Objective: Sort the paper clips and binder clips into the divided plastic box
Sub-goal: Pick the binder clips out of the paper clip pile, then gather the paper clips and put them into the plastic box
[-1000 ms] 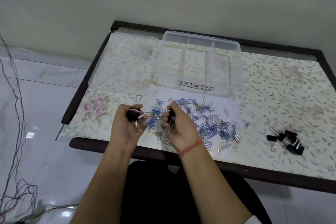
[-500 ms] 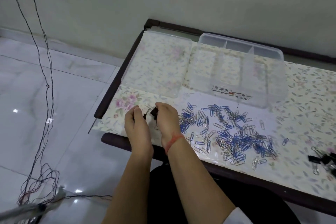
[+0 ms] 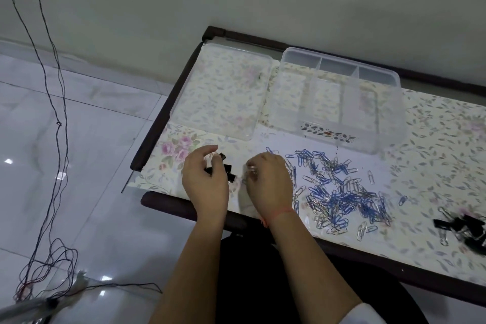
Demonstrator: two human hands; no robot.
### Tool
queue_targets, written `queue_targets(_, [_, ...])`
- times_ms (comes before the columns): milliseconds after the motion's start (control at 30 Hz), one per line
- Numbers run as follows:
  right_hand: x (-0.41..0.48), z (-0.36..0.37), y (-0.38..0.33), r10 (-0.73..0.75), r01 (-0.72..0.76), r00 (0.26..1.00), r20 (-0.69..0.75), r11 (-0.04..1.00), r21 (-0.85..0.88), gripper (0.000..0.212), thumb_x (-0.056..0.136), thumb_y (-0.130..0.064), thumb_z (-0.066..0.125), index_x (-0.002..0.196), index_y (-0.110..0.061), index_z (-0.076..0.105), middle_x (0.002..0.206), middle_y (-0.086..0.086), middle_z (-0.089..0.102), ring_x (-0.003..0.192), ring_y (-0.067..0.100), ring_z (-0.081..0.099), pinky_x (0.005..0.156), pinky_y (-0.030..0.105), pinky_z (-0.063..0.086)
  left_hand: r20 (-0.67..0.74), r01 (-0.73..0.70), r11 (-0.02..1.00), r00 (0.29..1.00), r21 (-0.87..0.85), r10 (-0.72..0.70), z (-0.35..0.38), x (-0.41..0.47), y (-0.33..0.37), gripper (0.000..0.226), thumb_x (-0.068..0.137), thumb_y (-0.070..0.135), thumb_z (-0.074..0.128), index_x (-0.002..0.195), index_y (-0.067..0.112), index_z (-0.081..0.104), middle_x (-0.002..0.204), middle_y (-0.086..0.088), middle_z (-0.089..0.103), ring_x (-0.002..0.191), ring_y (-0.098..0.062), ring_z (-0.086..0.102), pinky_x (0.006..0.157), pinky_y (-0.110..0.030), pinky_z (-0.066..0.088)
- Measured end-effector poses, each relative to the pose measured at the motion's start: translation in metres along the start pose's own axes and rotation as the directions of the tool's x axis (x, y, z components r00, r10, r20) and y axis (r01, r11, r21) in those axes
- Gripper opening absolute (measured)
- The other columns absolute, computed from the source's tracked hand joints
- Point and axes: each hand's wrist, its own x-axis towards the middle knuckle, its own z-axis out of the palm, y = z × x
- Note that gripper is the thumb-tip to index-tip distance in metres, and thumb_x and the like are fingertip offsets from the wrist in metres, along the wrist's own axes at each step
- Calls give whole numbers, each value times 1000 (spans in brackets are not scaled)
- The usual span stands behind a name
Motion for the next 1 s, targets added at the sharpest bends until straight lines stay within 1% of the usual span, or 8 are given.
queue_targets(133, [-9,-3,20,-115,116,993,13,982,-151,8,79,-10,62,81,-11,70,87,2,66,92,27,57,61,27,40,100,-67,992,993,103,57,6,-6,5,23,85,6,54,96,22,66,100,2,63,88,-15,62,75,-20,50])
queue_targets(233, [-13,-16,41,-118,124,992,39,971,-204,12,80,-8,60,85,-12,70,89,1,66,94,25,56,59,24,34,313,-133,950,949,283,39,10,-9,4,28,83,6,54,106,18,65,103,2,64,78,-9,58,70,-18,47])
queue_targets(367, [-25,-48,67,-20,29,998,57,987,-158,16,81,-6,58,87,-12,71,94,2,67,99,24,54,66,30,43,606,-417,709,795,569,-18,15,-14,-1,37,79,5,58,114,16,61,111,-8,57,91,-20,59,74,-22,38])
queue_targets(467, [-35,-74,77,116,-117,993,-18,988,-98,21,81,-15,63,101,-17,69,105,2,62,107,23,49,72,31,45,612,-480,546,787,687,-77,16,-17,2,40,78,-3,51,115,11,58,115,-16,50,97,-31,56,73,-28,37])
queue_targets(567, [-44,-84,77,251,-235,959,128,964,-125,51,69,-33,76,116,-26,57,115,3,50,111,22,44,77,31,45,595,-485,503,800,716,-76,19,-23,4,37,79,-7,45,110,7,57,112,-17,50,93,-33,55,67,-31,33])
queue_targets(700, [-49,-66,67,285,-273,930,232,959,-81,73,54,-43,82,116,-27,49,115,4,43,106,24,48,79,33,49,613,-513,498,788,700,-50,30,-26,2,31,77,-7,46,102,6,60,108,-16,56,94,-32,56,68,-30,32])
queue_targets(867, [-40,-52,66,287,-294,947,142,956,24,53,62,-32,80,106,-20,54,110,5,48,97,27,55,76,34,49,638,-484,611,768,627,-46,50,-35,1,31,74,-6,50,94,10,67,101,-10,69,97,-28,60,75,-29,39])
queue_targets(1000, [-37,-69,80,325,-333,939,113,941,66,41,69,-25,77,104,-19,57,108,5,51,95,25,56,71,26,37,678,-424,759,735,495,-32,59,-47,3,35,72,-8,45,85,13,71,88,-3,72,86,-20,63,72,-22,41])
